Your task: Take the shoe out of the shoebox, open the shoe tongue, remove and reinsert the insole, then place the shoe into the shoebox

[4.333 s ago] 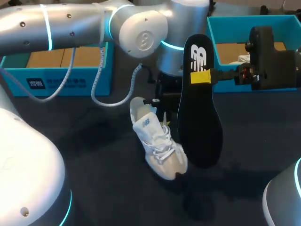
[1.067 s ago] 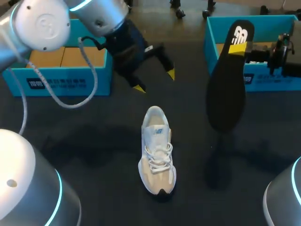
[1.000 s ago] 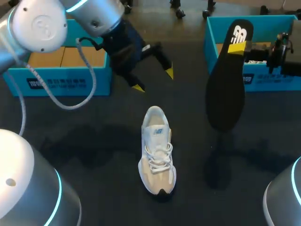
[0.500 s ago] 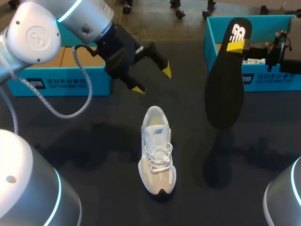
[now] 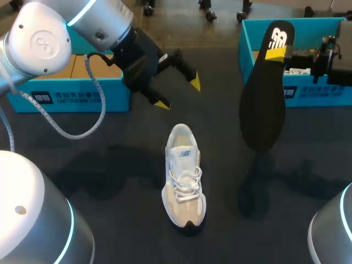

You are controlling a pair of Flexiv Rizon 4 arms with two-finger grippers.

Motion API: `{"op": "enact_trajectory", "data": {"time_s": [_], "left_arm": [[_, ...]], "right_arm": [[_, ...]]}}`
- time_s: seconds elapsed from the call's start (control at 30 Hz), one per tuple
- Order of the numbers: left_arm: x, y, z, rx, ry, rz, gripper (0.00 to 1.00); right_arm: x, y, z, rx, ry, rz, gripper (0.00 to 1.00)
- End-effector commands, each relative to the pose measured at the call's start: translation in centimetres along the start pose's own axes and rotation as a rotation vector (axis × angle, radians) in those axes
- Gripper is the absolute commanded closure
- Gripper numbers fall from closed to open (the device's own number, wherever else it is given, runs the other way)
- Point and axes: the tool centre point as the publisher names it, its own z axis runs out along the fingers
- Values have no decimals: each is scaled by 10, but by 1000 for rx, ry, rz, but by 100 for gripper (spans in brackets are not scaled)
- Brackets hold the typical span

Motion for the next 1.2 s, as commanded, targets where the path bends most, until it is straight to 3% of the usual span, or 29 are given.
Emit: {"op": "enact_trajectory", "data": {"time_s": [0.03, 0.3, 0.67, 1.2], "left_arm": [[1, 2, -5, -10, -56, 5, 0], [-8, 7, -17, -13, -153, 22, 0], [-15, 12, -43, -75, -314, 56, 0], [-19, 12, -59, -154, -430, 70, 0]], "right_arm": [[0, 6, 3, 1, -1, 28, 100], [-6, 18, 4, 15, 1, 93, 100], [-16, 38, 4, 44, -8, 174, 100], [-25, 67, 14, 113, 2, 249, 100]]}}
